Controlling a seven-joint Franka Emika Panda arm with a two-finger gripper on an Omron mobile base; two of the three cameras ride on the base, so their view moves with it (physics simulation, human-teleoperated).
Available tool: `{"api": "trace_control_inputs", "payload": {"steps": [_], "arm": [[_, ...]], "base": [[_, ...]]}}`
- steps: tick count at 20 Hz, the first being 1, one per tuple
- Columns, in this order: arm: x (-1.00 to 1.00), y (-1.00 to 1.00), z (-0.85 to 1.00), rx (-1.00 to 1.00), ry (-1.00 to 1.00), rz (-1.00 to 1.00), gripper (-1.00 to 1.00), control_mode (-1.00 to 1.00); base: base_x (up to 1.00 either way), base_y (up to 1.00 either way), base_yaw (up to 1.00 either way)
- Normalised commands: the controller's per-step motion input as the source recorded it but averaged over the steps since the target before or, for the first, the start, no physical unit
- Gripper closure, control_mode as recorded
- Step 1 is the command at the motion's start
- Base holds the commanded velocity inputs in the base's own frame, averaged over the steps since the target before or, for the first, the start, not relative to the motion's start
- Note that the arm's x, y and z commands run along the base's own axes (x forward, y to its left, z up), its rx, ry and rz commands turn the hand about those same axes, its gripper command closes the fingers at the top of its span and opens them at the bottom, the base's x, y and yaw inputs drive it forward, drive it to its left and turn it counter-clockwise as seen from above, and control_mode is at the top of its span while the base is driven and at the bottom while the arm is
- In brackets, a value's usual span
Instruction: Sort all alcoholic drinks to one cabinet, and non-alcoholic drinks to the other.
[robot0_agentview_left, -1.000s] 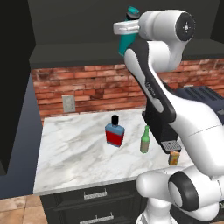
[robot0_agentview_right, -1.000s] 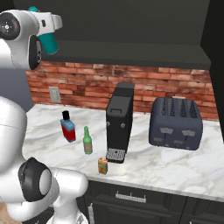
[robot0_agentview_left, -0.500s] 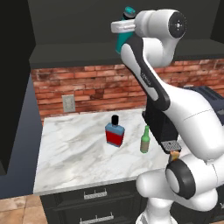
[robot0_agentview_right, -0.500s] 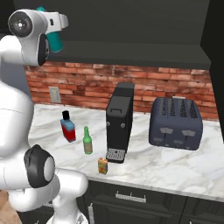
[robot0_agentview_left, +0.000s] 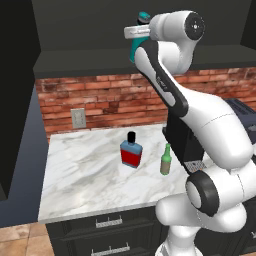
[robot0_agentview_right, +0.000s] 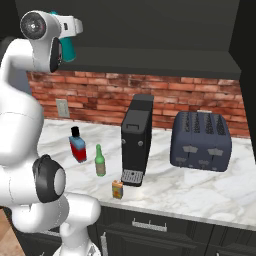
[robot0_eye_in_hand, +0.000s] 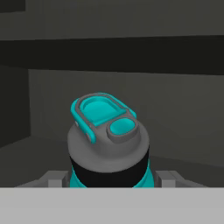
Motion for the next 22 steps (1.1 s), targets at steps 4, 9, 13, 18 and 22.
{"api": "trace_control_inputs", "payload": {"steps": [4,9,13,18,22], "arm": [[0.33,0.00,-0.07,0.01,0.01,0.00,1.00,-1.00],[0.24,0.00,-0.06,0.00,0.00,0.00,1.00,-1.00],[0.25,0.00,-0.07,0.00,0.00,0.00,1.00,-1.00],[0.30,0.00,-0.02,0.00,0.00,0.00,1.00,-1.00],[0.28,0.00,-0.03,0.00,0.02,0.00,1.00,-1.00]], "base": [[0.00,0.00,0.00],[0.00,0.00,0.00],[0.00,0.00,0.00],[0.00,0.00,0.00],[0.00,0.00,0.00]]}}
